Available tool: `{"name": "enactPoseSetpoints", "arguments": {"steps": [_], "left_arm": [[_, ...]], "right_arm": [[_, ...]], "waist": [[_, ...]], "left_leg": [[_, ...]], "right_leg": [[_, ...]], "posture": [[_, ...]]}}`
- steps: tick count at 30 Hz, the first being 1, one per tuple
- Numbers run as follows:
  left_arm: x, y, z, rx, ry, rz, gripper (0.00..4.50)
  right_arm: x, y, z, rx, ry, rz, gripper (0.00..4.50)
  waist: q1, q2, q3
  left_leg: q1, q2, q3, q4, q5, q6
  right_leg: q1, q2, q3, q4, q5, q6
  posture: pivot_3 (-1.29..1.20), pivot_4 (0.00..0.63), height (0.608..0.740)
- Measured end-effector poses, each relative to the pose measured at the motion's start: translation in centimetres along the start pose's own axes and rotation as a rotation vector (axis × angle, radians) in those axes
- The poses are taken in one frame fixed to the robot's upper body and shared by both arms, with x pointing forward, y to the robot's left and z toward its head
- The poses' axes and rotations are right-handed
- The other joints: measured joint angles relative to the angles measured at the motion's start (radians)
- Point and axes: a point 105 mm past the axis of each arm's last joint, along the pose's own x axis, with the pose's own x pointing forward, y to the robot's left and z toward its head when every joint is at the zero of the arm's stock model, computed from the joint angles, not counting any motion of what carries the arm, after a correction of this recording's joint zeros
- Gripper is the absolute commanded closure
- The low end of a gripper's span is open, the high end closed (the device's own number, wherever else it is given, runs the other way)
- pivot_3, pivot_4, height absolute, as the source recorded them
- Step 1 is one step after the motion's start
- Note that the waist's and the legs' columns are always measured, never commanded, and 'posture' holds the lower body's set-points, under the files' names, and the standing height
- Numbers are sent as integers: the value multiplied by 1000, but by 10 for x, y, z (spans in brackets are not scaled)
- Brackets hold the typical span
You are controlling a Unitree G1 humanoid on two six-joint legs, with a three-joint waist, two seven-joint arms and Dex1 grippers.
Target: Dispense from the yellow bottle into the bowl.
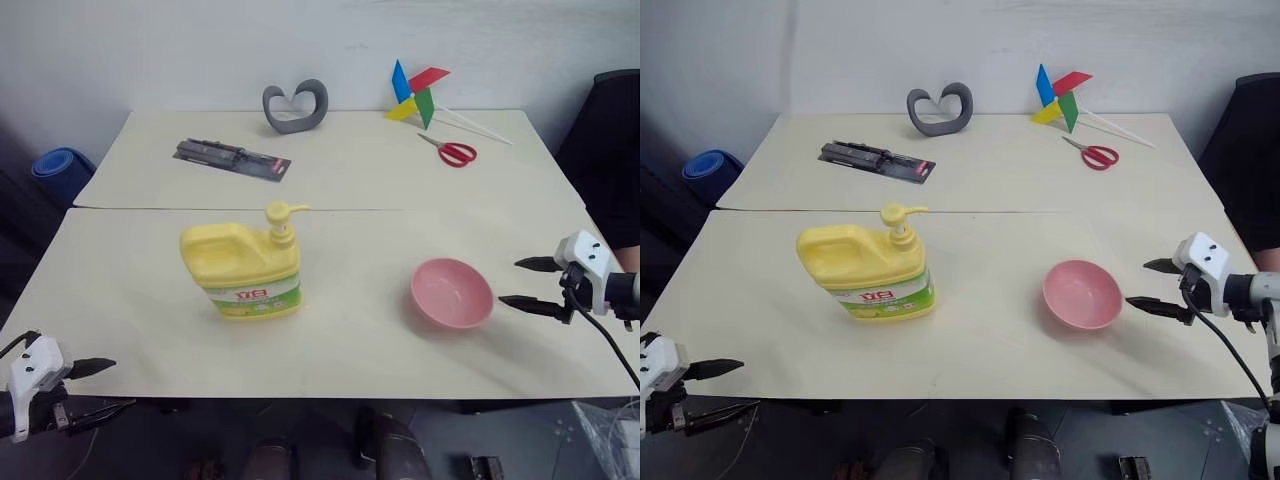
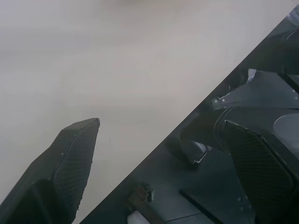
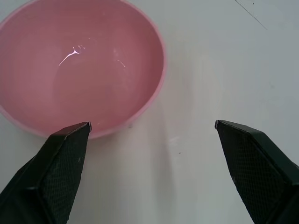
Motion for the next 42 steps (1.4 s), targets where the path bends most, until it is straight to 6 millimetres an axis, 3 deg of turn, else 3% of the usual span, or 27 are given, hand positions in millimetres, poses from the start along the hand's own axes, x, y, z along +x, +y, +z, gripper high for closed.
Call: {"name": "enactPoseSetpoints", "arguments": {"steps": [6,13,17,24,30,40,42], "left_arm": [[4,11,10,48,-31,79,0],[8,1,24,5,-73,16,0],[5,-19,50,43,-74,-113,0],[-10,-72,88,132,-53,-386,0],[11,-111,131,344,-113,-547,0],[50,-109,170,404,-252,-578,0],[54,-108,176,408,-272,-583,0]], "right_arm": [[-1,4,-6,13,11,16,68],[1,12,-3,40,5,60,68],[-1,28,5,44,-5,133,68],[6,75,39,-11,-73,254,68],[15,110,63,-137,-93,308,68],[49,119,33,-154,10,199,68],[54,117,27,-158,26,171,447]], "waist": [[0,0,0],[1,0,0],[4,0,0],[4,1,0],[21,-1,1],[26,-4,1],[25,-4,1]], "left_leg": [[1,0,1,0,0,0],[1,2,2,0,-1,0],[1,7,2,1,-3,-3],[2,11,3,1,-5,-6],[8,10,3,1,-6,-6],[11,9,8,1,-7,-7],[11,10,10,1,-7,-8]], "right_leg": [[0,0,8,0,0,0],[0,3,9,0,2,1],[0,10,10,-2,2,0],[-2,16,10,-3,0,-3],[0,17,23,-4,-1,-4],[0,23,28,0,-1,-5],[0,25,28,0,-1,-5]], "posture": [[0,150,740],[0,150,740],[0,150,740],[0,150,740],[0,150,740],[0,150,740],[0,150,740]]}}
